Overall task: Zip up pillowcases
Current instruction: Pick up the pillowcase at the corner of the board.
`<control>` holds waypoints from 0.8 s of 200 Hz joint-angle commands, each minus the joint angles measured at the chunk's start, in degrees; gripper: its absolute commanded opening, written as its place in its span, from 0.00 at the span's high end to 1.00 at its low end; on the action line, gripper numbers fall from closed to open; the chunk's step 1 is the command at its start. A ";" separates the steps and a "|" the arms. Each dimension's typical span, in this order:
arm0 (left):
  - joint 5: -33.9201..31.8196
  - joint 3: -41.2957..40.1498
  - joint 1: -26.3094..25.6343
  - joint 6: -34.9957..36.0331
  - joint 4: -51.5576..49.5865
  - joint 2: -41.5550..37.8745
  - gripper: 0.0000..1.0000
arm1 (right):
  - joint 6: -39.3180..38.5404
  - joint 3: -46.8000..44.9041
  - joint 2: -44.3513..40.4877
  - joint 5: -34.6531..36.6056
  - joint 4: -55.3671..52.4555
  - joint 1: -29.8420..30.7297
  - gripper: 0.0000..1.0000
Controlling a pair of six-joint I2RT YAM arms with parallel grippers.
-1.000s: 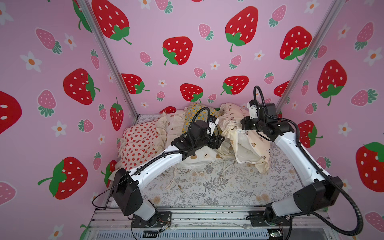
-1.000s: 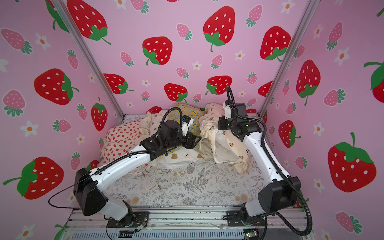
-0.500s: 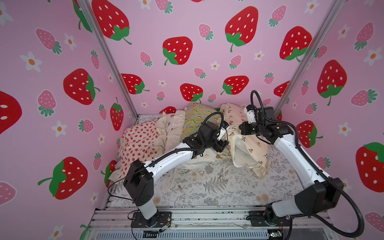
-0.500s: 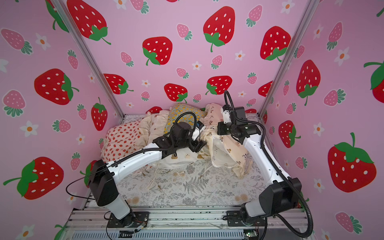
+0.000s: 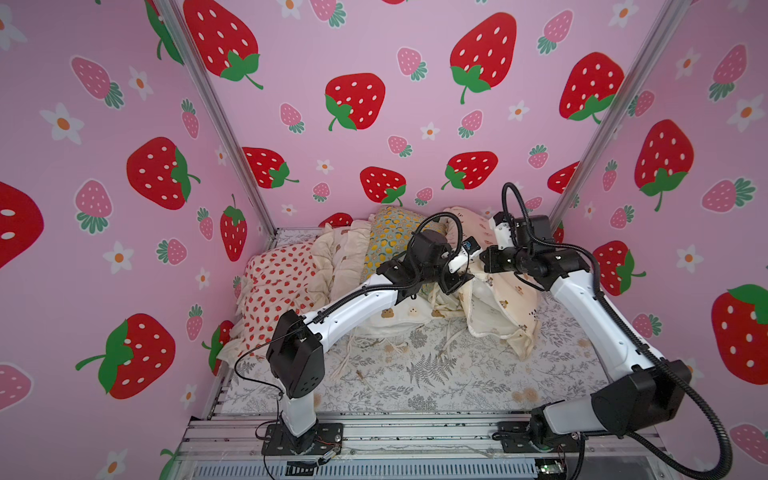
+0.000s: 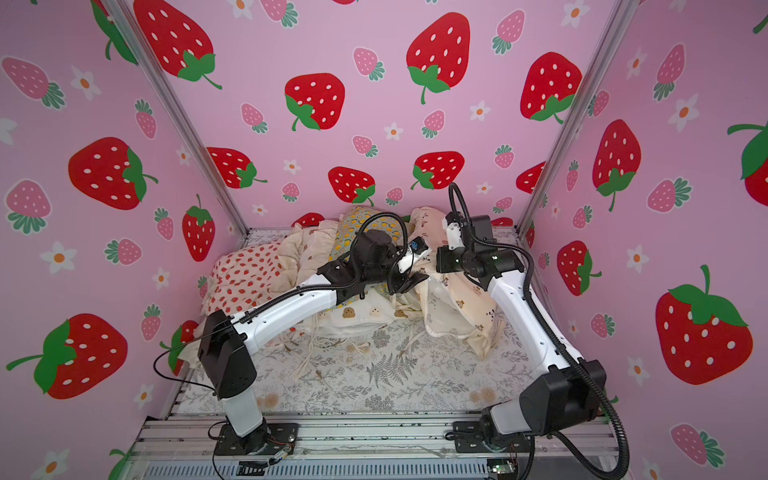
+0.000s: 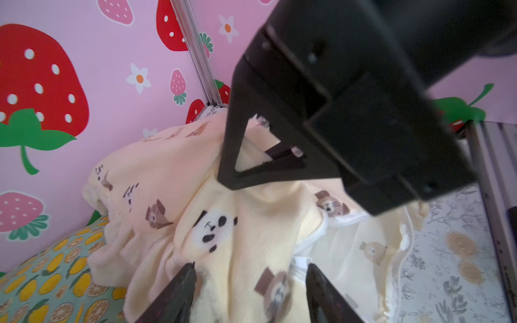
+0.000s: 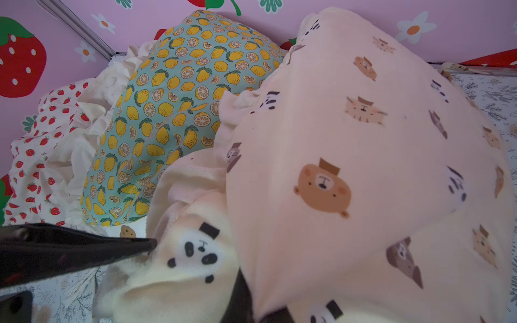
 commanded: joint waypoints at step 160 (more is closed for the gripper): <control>17.67 6.58 2.63 5.63 -11.17 4.13 0.75 | -1.43 -1.17 -3.14 0.68 0.67 0.21 1.00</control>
